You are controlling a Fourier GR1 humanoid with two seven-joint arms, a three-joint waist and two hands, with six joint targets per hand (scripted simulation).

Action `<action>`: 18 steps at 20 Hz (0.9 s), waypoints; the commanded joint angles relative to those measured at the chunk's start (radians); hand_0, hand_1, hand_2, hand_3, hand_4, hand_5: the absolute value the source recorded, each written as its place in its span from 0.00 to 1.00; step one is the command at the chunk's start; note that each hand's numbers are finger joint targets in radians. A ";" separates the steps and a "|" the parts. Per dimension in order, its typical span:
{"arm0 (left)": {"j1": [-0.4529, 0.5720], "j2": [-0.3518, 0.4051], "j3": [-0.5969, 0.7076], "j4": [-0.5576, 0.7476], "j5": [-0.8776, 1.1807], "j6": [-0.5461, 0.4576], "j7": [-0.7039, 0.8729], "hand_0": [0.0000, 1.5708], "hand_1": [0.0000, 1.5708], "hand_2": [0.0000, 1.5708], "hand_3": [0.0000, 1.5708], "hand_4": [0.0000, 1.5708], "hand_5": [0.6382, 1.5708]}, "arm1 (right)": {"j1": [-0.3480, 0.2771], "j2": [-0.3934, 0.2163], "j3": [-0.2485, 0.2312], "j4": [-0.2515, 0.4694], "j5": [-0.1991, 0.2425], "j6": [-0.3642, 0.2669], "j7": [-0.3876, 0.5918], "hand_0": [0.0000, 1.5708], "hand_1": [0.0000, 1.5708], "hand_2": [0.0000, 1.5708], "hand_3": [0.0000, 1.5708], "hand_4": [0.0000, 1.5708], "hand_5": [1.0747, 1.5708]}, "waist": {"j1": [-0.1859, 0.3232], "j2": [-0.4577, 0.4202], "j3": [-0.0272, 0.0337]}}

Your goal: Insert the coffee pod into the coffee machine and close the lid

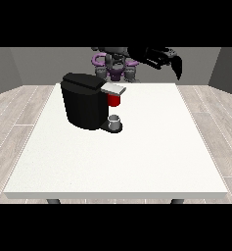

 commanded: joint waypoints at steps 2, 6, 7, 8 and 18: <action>0.021 0.037 0.018 -0.011 0.031 -0.049 -0.049 0.00 0.00 0.00 0.00 0.25 1.00 | -0.030 -0.026 -0.010 0.027 0.018 -0.001 -0.050 0.00 0.00 0.00 0.00 0.00 1.00 | 0.051 0.048 -0.0002; -0.053 0.033 0.013 -0.014 0.024 -0.028 -0.010 0.00 0.00 0.00 0.00 0.27 1.00 | -0.119 -0.030 -0.041 0.062 0.012 -0.015 -0.028 0.00 0.00 0.00 0.00 0.00 1.00 | 0.070 0.100 -0.0002; -0.092 0.020 0.005 -0.009 0.035 -0.029 0.012 0.00 0.00 0.00 0.00 0.27 1.00 | -0.152 -0.011 -0.032 0.070 0.024 -0.031 -0.007 0.00 0.00 0.00 0.00 0.00 1.00 | 0.073 0.108 -0.0003; -0.031 0.021 0.006 -0.015 0.035 -0.039 -0.040 0.00 0.00 0.00 0.00 0.24 1.00 | -0.119 -0.030 -0.044 0.071 0.018 -0.027 -0.034 0.00 0.00 0.00 0.00 0.00 1.00 | 0.075 0.096 -0.0003; -0.030 0.034 -0.012 -0.055 0.062 -0.076 0.040 0.00 0.00 0.00 0.00 0.19 1.00 | -0.111 0.003 -0.089 0.125 -0.014 -0.052 -0.095 0.00 0.00 0.00 0.00 0.00 1.00 | 0.107 0.098 0.0002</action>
